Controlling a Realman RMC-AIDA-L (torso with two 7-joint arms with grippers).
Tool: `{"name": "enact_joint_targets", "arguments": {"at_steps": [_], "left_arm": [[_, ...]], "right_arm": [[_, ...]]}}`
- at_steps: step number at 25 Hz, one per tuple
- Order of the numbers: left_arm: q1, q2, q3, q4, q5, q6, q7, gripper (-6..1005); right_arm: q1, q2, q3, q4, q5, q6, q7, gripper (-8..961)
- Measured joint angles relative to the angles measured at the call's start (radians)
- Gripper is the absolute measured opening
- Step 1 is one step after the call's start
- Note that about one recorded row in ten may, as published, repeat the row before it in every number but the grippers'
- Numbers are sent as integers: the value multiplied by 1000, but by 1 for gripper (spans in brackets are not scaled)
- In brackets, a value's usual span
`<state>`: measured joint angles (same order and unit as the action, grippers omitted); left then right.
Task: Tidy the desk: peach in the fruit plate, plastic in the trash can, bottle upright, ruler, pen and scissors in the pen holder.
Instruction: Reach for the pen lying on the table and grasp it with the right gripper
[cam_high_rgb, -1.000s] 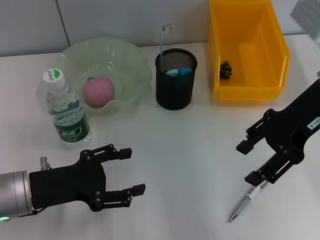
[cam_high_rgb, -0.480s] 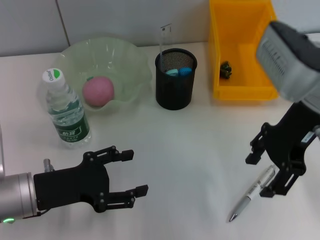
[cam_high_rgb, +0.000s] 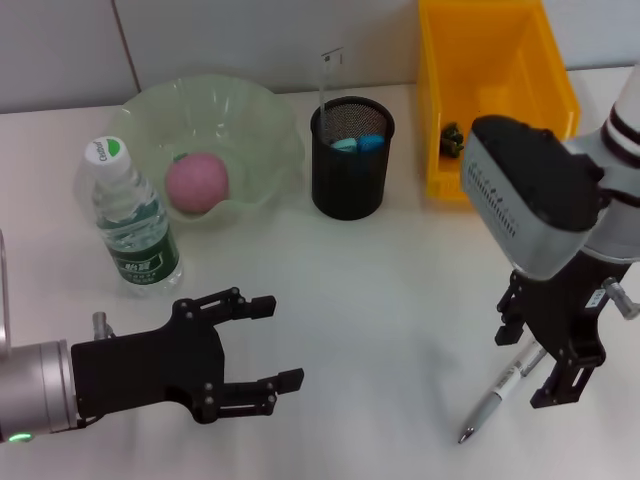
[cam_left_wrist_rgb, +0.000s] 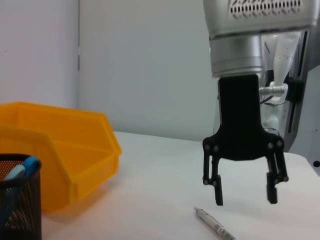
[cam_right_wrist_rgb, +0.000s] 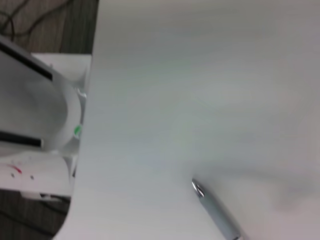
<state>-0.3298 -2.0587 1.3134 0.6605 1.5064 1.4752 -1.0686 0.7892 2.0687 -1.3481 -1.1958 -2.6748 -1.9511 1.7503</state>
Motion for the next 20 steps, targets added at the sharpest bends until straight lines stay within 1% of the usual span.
{"name": "enact_joint_targets", "arguments": {"at_steps": [1,3,5,6,9,11,20], "left_arm": [[0,0,0,0,0,2,-5,846],[0,0,0,4,0,5,-19,846],[-1,-1,0,12,0,5,-31,847],[-1,-2,0,15,0,5,-34,847],[1,-3,1,16,0,6,-34,846],[4,-2,2,16,0,7,-34,846],[23,-2,5,23,0,9,-34,847]], "right_arm": [[-3,4,-22,0,-12,11,-11,762],[-3,5,-32,-1,-16,16,-17,762],[-5,6,-55,-1,-18,26,-30,754],[-10,7,-86,-1,-19,44,-49,749],[-16,8,-112,-1,-19,62,-69,741],[-27,10,-156,-1,-19,93,-104,741],[-26,11,-232,-12,-4,124,-146,741]]}}
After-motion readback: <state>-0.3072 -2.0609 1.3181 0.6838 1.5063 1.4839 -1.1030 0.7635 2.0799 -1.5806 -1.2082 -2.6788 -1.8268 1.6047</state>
